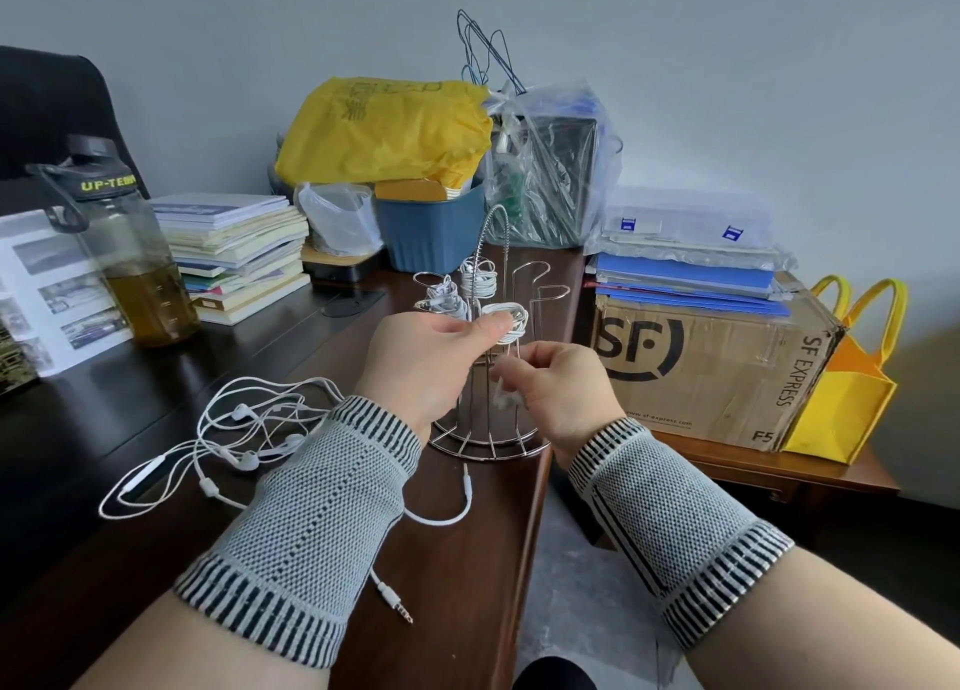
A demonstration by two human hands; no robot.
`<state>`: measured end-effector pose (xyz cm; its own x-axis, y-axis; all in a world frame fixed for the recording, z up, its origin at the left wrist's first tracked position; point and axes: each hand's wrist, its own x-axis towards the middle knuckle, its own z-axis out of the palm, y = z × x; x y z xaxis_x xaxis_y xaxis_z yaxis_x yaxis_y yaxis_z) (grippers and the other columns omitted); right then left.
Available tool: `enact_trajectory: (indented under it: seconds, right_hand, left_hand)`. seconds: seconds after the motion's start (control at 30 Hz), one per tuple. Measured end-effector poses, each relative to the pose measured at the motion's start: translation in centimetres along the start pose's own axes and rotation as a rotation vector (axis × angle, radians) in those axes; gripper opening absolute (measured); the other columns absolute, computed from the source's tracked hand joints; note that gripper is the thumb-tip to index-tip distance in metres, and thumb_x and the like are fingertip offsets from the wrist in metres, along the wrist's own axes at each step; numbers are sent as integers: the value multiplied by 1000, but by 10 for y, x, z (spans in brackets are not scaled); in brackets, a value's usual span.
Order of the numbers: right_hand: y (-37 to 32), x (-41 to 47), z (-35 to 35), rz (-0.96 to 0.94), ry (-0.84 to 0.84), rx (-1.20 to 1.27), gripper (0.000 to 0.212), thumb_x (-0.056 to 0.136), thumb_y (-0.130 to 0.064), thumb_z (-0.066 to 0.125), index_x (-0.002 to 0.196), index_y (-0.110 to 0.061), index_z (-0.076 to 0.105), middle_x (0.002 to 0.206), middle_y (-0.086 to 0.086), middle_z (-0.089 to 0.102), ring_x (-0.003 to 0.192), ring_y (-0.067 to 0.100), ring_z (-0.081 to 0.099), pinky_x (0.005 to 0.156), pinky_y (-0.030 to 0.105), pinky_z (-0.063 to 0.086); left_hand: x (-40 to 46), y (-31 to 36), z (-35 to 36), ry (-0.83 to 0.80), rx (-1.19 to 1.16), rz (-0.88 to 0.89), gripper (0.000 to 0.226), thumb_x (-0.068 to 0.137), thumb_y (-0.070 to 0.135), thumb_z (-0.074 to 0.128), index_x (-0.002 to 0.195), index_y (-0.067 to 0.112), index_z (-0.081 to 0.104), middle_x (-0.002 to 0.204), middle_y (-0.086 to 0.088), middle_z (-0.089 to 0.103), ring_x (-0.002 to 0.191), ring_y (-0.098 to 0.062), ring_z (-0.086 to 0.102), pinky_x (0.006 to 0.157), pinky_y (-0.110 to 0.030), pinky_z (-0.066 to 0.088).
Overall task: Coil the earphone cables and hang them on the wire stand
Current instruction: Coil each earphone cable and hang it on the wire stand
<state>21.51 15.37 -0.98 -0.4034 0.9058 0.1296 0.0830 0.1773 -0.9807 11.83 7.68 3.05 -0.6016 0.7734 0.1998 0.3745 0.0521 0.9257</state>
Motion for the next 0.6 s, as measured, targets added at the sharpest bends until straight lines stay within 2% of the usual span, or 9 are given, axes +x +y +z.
enact_trajectory:
  seconds: [0.07,0.13,0.2,0.23,0.3,0.33,0.4,0.47,0.6]
  right_hand:
    - [1,1,-1,-10,2,-75,23,86,-11,63,65,-4,68,58,12,67,52,15,56,57,27,48]
    - [2,1,-4,-22,30,-126,26,84,-12,62,61,-2,68,61,10,69,58,18,59,66,36,52]
    - [1,-2,-7,-28,48,-160,25,82,-12,62,59,-5,69,64,7,71,62,18,62,71,36,54]
    - [1,-4,-9,-29,48,-174,24,80,-12,62,59,-7,71,65,5,72,59,15,61,65,35,54]
    - [1,-8,-13,-26,44,-197,18,77,-14,65,62,-10,73,67,4,72,43,4,49,47,28,44]
    - [0,-10,-14,-34,66,-204,15,77,-16,66,64,-12,73,65,1,71,40,2,46,45,24,40]
    - [1,-14,-15,-68,173,-212,13,77,-20,67,65,-16,69,59,-5,68,46,2,51,52,23,43]
    - [-3,-20,-13,-90,222,-170,17,80,-22,66,64,-15,66,58,-2,66,54,8,56,58,26,48]
    - [-20,-30,-1,-37,21,-11,29,85,-23,62,71,1,70,71,21,67,59,16,52,59,34,46]
  left_hand:
    - [-2,3,-3,-13,69,19,40,77,55,71,84,16,71,79,-4,62,76,-13,53,69,-29,42]
    - [-3,9,-11,-26,193,37,37,83,52,67,74,16,68,70,-9,68,68,-10,55,68,-31,48]
    - [-4,14,-22,-47,340,34,43,89,40,61,57,13,61,45,0,56,47,-6,46,53,-29,41]
    - [-4,17,-27,-63,391,30,44,91,34,59,53,12,61,38,4,49,42,-9,41,49,-27,34]
    - [-3,17,-36,-110,417,25,37,91,27,59,59,13,69,41,7,53,47,-17,41,49,-23,31]
    - [-4,17,-39,-137,414,29,34,91,26,60,63,13,72,45,7,58,50,-18,42,49,-24,32]
    - [-5,16,-40,-197,410,40,30,91,27,60,68,13,75,57,2,68,54,-21,43,52,-28,35]
    - [-5,16,-37,-231,393,41,28,92,26,60,72,14,76,67,-5,72,55,-21,45,55,-30,38]
    - [-8,18,-30,-202,322,31,22,93,19,59,77,18,74,61,4,71,50,-10,48,54,-22,38]
